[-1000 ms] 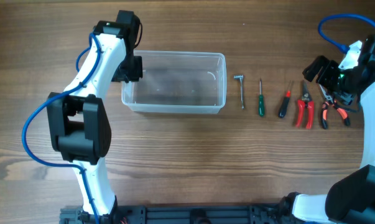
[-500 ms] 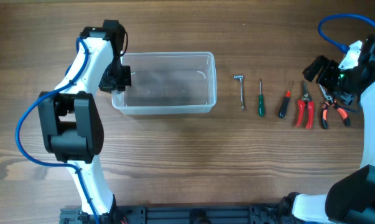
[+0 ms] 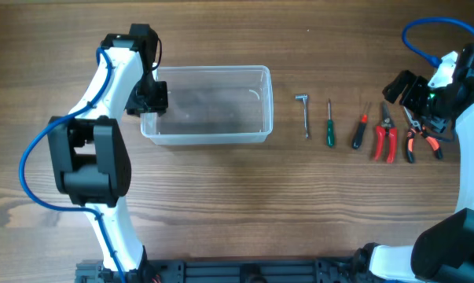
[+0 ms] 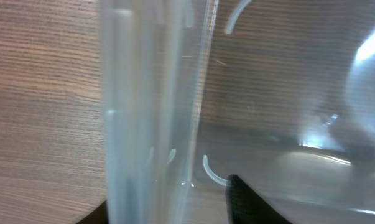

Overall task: Pack container
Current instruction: 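Release the container and retract the left arm to the side, then lower the right gripper onto the orange-black pliers and grasp them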

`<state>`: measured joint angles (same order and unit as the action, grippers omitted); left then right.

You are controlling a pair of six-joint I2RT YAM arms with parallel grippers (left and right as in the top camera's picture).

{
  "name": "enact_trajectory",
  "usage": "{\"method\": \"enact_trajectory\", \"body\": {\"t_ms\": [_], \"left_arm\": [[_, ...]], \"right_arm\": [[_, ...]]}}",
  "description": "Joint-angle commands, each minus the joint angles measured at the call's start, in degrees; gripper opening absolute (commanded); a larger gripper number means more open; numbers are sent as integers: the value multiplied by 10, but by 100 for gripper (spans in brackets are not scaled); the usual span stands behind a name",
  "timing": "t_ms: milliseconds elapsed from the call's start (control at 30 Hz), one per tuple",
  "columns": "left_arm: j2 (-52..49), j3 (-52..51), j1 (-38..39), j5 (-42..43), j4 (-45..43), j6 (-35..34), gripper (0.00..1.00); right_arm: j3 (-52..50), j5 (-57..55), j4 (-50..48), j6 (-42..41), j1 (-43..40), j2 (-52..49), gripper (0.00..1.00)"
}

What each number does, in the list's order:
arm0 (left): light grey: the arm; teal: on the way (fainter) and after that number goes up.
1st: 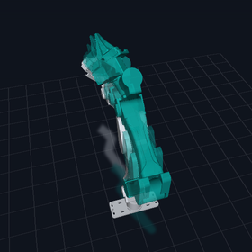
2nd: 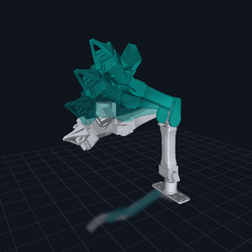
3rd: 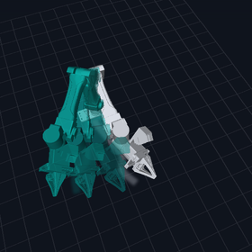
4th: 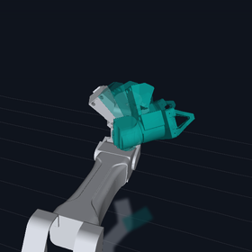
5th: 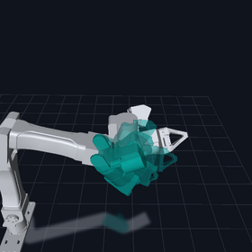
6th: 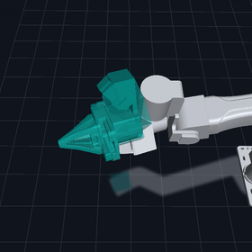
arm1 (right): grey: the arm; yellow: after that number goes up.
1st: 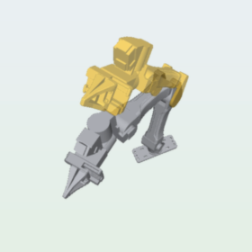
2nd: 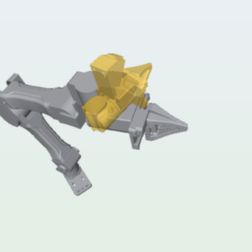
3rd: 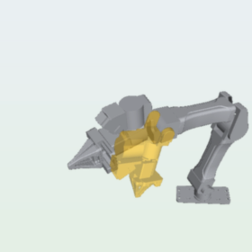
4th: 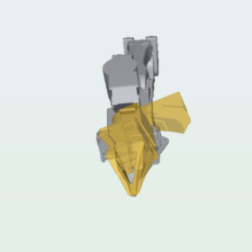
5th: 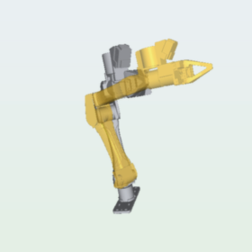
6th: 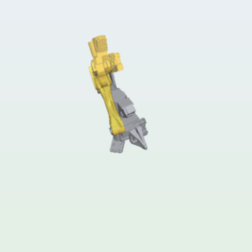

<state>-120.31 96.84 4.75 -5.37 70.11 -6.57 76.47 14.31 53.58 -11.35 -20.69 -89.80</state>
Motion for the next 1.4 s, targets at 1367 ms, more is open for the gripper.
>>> {"method": "enact_trajectory", "body": {"t_ms": [1367], "left_arm": [[264,-5,-220,-86,-26,2,100]], "right_arm": [[-23,-30,-1,173,-166,-99,80]]}}
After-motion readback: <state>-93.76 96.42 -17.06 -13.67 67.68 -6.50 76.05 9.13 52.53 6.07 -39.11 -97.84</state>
